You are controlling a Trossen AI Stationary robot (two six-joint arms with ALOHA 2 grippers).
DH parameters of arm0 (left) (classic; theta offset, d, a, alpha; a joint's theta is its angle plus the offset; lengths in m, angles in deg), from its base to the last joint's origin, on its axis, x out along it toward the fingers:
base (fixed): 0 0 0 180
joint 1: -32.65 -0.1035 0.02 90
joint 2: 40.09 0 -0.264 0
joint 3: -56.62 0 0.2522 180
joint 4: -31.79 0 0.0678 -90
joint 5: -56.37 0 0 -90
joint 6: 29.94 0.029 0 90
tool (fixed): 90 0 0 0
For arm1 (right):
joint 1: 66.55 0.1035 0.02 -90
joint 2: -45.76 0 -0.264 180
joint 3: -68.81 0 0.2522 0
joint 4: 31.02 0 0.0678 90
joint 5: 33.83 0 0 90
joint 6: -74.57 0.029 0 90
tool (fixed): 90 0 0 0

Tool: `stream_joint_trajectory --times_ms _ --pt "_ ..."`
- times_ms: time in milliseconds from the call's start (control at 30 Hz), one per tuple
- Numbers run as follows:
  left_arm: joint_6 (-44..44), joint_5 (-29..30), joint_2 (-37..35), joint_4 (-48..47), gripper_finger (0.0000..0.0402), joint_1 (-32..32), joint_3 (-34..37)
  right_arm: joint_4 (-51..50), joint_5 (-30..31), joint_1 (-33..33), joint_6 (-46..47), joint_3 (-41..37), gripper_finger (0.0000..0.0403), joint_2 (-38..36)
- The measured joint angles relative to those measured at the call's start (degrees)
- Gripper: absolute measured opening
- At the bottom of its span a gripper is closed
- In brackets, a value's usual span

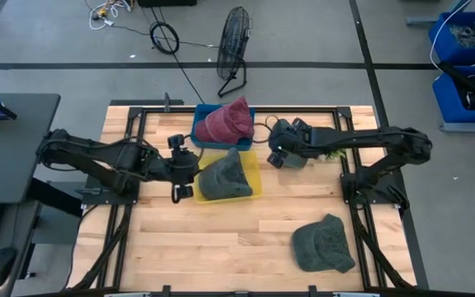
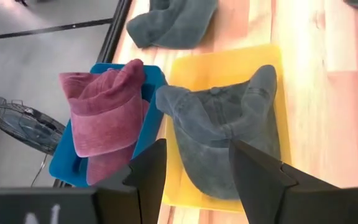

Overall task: Pick & Place hat
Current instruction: Put the top grey cap into the yellow bin

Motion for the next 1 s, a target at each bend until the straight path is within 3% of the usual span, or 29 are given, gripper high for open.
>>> stream_joint_trajectory --times_ms 233,400,833,1000 --pt "0.09 0.26 0.18 -0.43 0.0179 -0.08 0.09 -0.77 -1.58 -9.94 -0.85 0.0 0.0149 6.67" --pt "-0.04 0.28 0.36 -0.5 0.0179 -0.08 0.11 -0.36 -11.73 -16.74 6.0 0.0 0.0149 10.21" --pt "0.36 0.27 0.38 -0.5 0.0179 -0.08 0.11 4.6 -11.06 -22.48 10.61 0.0 0.0149 17.63" --pt "0.35 0.26 0.38 -0.52 0.0179 -0.08 0.11 8.9 -9.91 -23.64 8.24 0.0 0.0136 20.69"
